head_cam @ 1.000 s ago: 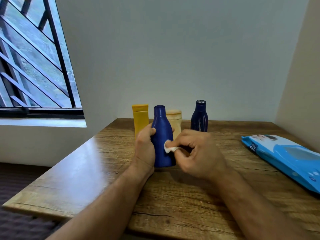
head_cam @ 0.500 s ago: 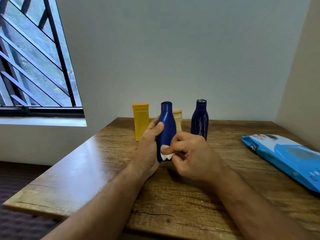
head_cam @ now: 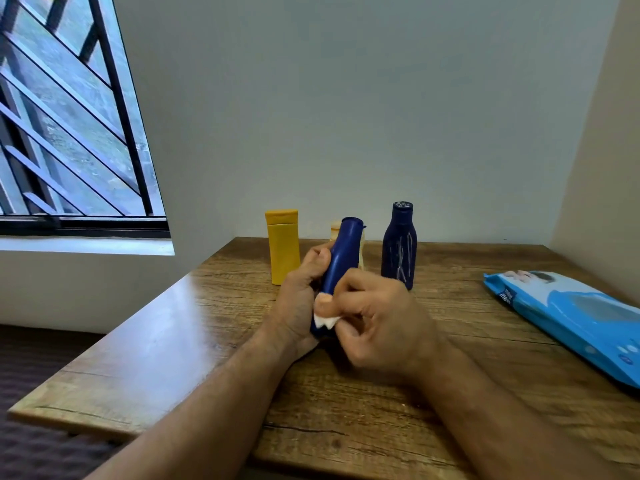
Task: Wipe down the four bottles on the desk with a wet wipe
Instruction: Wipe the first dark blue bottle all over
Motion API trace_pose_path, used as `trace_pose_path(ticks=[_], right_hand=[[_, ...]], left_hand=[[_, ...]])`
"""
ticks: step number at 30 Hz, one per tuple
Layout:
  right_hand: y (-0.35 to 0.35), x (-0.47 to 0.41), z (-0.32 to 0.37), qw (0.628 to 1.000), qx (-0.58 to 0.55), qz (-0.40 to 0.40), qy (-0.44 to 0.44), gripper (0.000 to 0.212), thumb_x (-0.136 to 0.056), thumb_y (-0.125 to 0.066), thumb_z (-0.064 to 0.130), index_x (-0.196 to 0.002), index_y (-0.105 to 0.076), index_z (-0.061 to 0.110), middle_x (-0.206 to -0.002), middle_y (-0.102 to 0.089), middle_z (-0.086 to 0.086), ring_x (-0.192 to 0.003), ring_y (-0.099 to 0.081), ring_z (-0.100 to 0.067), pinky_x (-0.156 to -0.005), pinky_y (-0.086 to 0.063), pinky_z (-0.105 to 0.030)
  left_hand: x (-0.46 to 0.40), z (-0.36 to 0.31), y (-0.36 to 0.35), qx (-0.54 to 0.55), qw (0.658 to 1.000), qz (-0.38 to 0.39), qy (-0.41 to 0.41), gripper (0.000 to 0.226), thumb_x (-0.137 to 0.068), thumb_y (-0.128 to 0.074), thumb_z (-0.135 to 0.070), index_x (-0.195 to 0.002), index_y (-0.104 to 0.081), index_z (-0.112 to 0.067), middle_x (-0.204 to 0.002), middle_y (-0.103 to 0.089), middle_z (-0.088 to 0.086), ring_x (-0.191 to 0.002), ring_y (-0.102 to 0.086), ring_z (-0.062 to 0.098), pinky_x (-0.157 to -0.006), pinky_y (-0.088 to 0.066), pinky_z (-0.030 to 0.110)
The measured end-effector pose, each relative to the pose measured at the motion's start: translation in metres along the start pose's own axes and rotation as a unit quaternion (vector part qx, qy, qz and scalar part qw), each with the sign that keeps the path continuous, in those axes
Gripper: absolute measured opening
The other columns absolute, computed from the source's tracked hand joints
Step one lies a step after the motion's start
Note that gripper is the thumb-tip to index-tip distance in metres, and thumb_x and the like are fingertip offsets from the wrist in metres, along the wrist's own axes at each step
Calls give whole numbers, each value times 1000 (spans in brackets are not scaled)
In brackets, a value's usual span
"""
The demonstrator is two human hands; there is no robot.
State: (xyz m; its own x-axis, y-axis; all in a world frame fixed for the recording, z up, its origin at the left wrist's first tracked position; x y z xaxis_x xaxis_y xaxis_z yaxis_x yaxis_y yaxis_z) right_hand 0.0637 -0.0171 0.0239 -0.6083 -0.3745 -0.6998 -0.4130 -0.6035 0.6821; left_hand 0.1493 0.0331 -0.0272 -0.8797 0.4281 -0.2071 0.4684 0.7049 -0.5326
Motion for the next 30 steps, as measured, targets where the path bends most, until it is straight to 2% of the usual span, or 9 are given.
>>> trace_pose_path(ticks=[3,7,9,11,14,17,21,26,30], right_hand=[[1,-1,-1,1000,17,-11,-1,18,-88,-67,20,-104,-74,23,-94,-58,15,-77,-56,-2,-66,-50,-13],[35,2,-31,980,-56,-166,-98,22,-91,-66,11,-110,-73,19,-97,-61,9,-84,-59,1,-70,-47,-7],[47,3,-42,967,-51,-219,-120,27,-88,-66,2,-110,-74,17,-96,-64,5,-85,-59,1,-70,-44,-4],[53,4,-48,962,-35,-241,-126,29,-86,-66,-1,-107,-74,18,-95,-66,5,-85,-60,-1,-71,-43,-5],[54,5,-48,961,-39,-240,-128,27,-87,-65,0,-105,-74,17,-93,-66,5,-81,-60,-3,-69,-44,-6],[54,5,-49,962,-49,-240,-124,26,-88,-65,1,-107,-73,17,-94,-66,5,-81,-60,-5,-69,-46,-9],[58,7,-47,959,-47,-254,-112,26,-86,-66,-1,-106,-72,16,-95,-66,4,-84,-61,-6,-73,-49,-11],[59,6,-37,969,-31,-235,-68,25,-82,-67,-5,-101,-74,9,-92,-68,1,-84,-63,-8,-72,-50,-13],[48,2,-32,981,-63,-178,-46,12,-83,-71,2,-93,-76,9,-85,-66,4,-76,-63,-7,-66,-47,-11]], left_hand=[[-1,2,-2,16,1000,14,8,45,-92,-59,-34,-130,-57,-8,-98,-61,16,-81,-61,23,-74,-54,37],[0,6,-5,-12,1000,16,22,49,-92,-60,-35,-133,-57,-8,-103,-67,11,-84,-63,22,-74,-53,35],[-2,8,-3,-36,999,21,18,60,-87,-72,-41,-134,-56,-8,-108,-66,13,-79,-62,21,-66,-52,33],[-5,7,-3,-45,998,31,7,83,-66,-90,-48,-133,-56,-11,-105,-68,10,-72,-63,21,-55,-55,29],[-7,3,-4,-53,997,47,-16,95,-51,-96,-53,-128,-57,-14,-103,-73,8,-70,-67,23,-48,-57,28],[-7,-1,-6,-45,997,53,-29,76,-68,-85,-50,-128,-58,-13,-108,-74,10,-74,-72,26,-48,-58,28],[-4,-3,-5,-51,997,48,-17,44,-90,-62,-30,-129,-61,-11,-111,-74,12,-78,-74,28,-47,-59,26],[-3,-7,-6,-74,996,49,-29,44,-85,-70,-14,-128,-63,-15,-110,-74,10,-76,-71,21,-59,-61,28],[-3,-4,-4,-65,997,37,-25,49,-84,-74,-15,-131,-62,-17,-108,-74,12,-85,-71,23,-78,-58,37]])
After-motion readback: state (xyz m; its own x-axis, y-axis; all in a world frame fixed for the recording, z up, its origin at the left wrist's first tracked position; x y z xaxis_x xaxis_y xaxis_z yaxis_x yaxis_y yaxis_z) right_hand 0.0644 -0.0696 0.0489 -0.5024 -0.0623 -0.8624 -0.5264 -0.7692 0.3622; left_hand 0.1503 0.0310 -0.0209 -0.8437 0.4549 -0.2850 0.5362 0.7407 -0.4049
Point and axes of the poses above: each hand's wrist, its own x-axis away from the middle knuckle, its own y-axis out of the back of the hand, z = x × y, the point moved 10 cm from there along -x, towards the middle knuckle
